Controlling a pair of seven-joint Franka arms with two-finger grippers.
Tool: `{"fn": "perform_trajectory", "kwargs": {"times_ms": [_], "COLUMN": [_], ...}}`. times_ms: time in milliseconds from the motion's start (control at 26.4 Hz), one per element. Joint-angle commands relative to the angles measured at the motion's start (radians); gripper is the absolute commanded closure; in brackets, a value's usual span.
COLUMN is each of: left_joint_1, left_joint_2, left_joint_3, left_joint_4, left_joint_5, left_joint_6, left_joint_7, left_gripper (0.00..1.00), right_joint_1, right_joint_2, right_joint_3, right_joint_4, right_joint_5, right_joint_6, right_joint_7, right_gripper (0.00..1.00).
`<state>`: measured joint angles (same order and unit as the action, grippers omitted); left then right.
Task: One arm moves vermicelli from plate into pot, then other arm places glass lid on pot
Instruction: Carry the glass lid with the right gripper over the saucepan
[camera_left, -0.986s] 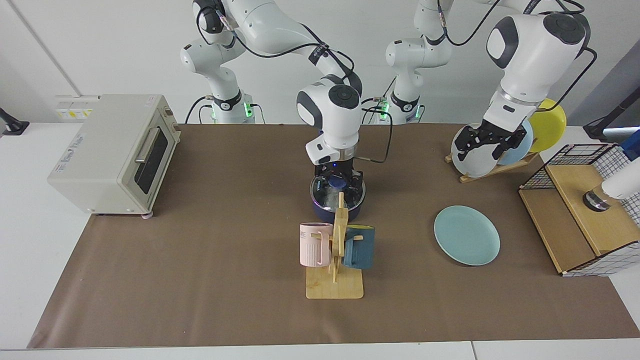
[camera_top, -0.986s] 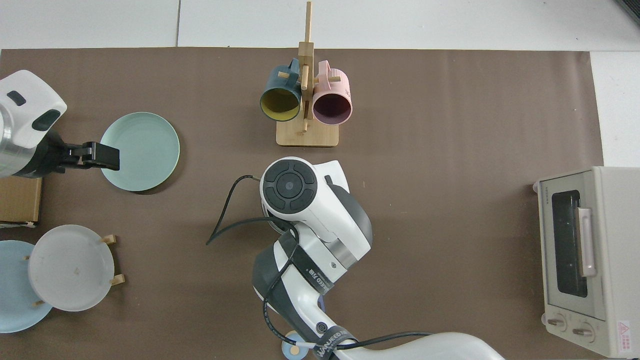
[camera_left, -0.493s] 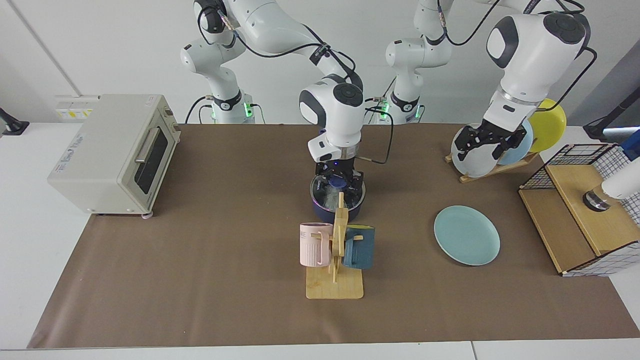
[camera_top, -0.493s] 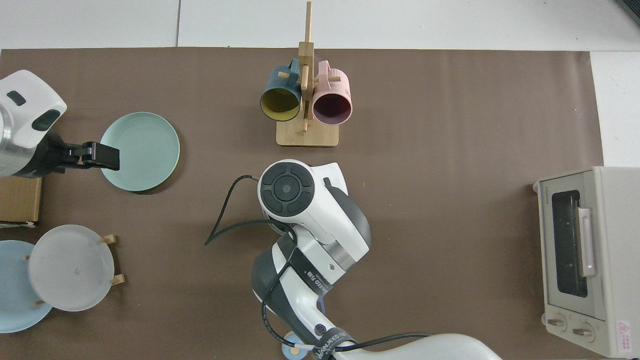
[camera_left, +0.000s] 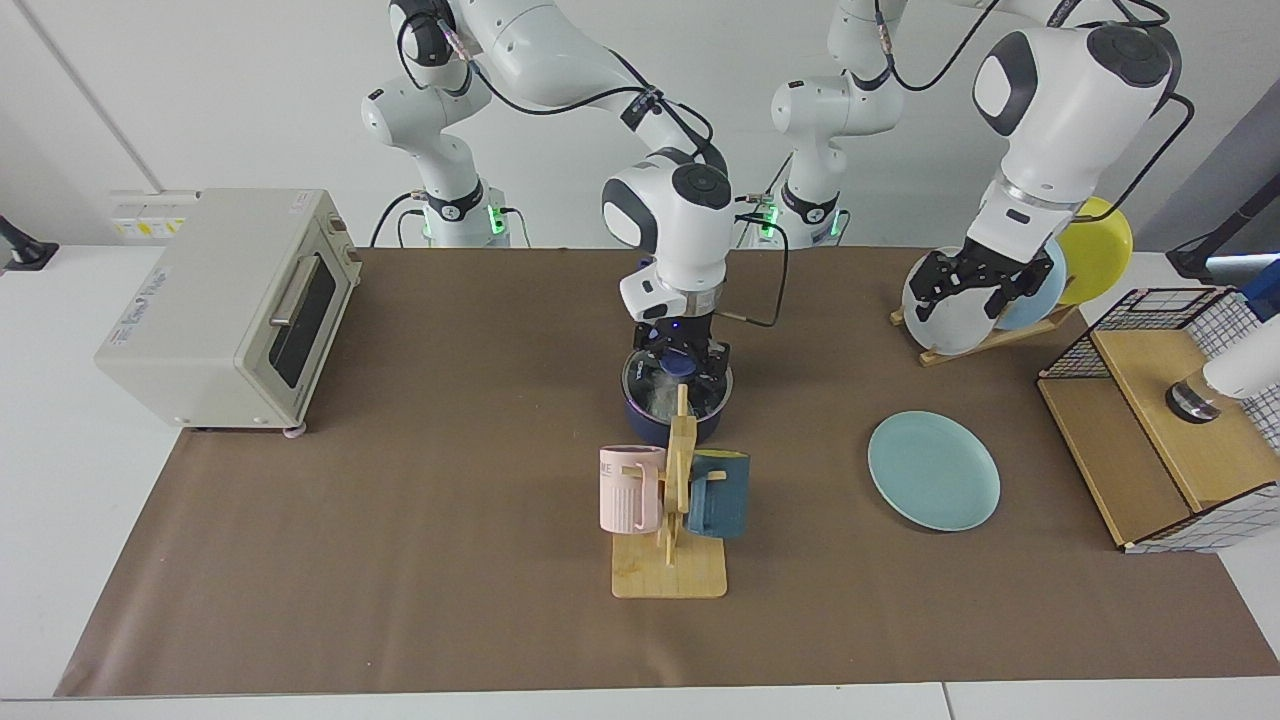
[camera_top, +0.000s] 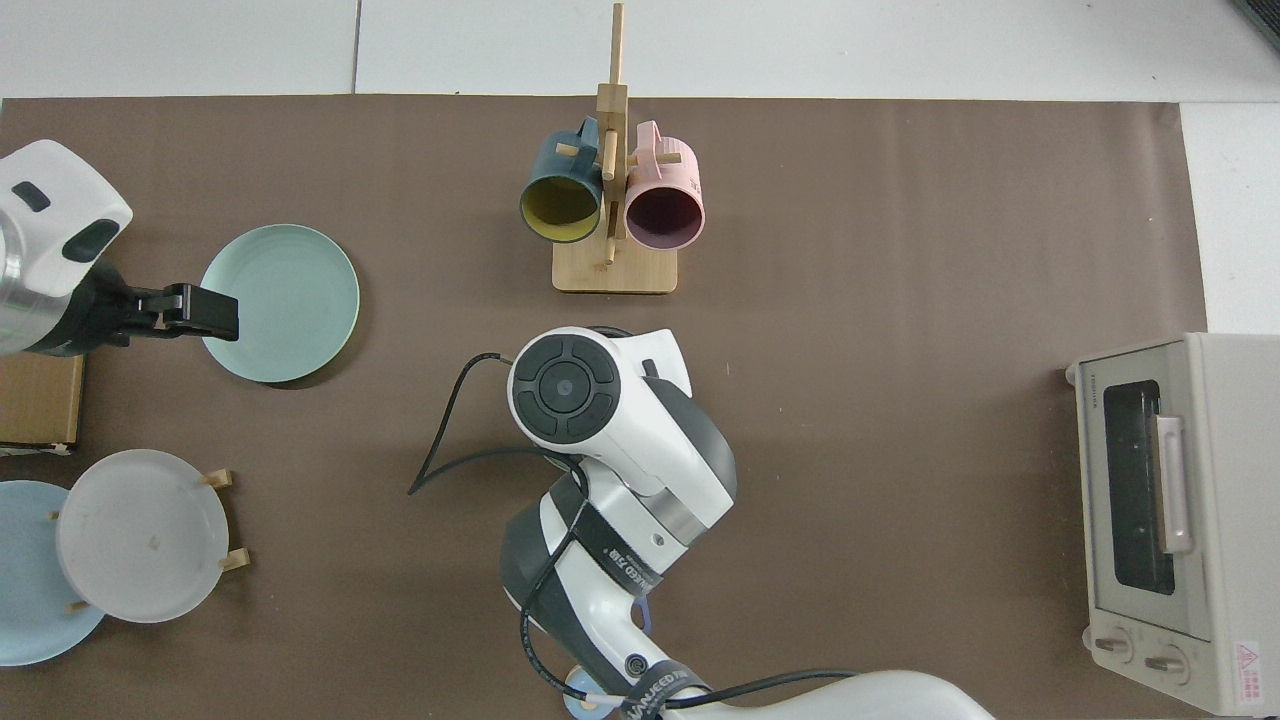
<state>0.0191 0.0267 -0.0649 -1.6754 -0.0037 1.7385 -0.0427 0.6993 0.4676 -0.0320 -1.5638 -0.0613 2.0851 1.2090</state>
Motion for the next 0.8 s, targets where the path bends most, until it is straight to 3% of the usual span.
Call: {"fn": "perform_trajectory", "kwargs": {"times_ms": [0, 114, 190, 228, 266, 304, 569, 759], "left_joint_1": [0.004, 0.004, 0.004, 0.004, 0.004, 0.004, 0.004, 0.004], "left_joint_2": [-0.019, -0.019, -0.019, -0.019, -0.019, -0.019, -0.019, -0.019], "left_joint_3": [-0.001, -0.001, -0.001, -0.001, -0.001, -0.001, -0.003, -0.003], "left_joint_4": [-0.009, -0.009, -0.009, -0.009, -0.009, -0.01, -0.009, -0.009], "left_joint_5": [-0.007, -0.007, -0.007, -0.007, -0.007, -0.009, -0.007, -0.007], "left_joint_6": [-0.011, -0.011, -0.011, -0.011, -0.011, -0.011, -0.011, -0.011], "left_joint_7": [0.012, 0.012, 0.012, 0.012, 0.012, 0.012, 0.012, 0.012], "left_gripper": [0.0, 0.0, 0.0, 0.0, 0.0, 0.0, 0.0, 0.0], "right_joint_1": [-0.004, -0.003, -0.006, -0.009, -0.012, -0.014, -0.017, -0.038], "right_joint_2": [-0.012, -0.012, -0.012, -0.01, -0.01, -0.01, -0.015, -0.021], "right_joint_3": [0.004, 0.004, 0.004, 0.004, 0.004, 0.004, -0.002, -0.005], "right_joint_4": [-0.038, -0.038, -0.036, -0.035, -0.033, -0.032, 0.025, 0.111], "right_joint_5": [-0.006, -0.002, 0.0, 0.001, 0.001, -0.002, -0.015, -0.017], "right_joint_6": [-0.006, -0.008, -0.008, -0.007, -0.008, -0.008, -0.059, -0.18], "right_joint_7": [0.024, 0.024, 0.024, 0.024, 0.023, 0.021, -0.02, -0.072], "right_gripper": [0.9, 0.89, 0.81, 0.61, 0.27, 0.0, 0.0, 0.0]}}
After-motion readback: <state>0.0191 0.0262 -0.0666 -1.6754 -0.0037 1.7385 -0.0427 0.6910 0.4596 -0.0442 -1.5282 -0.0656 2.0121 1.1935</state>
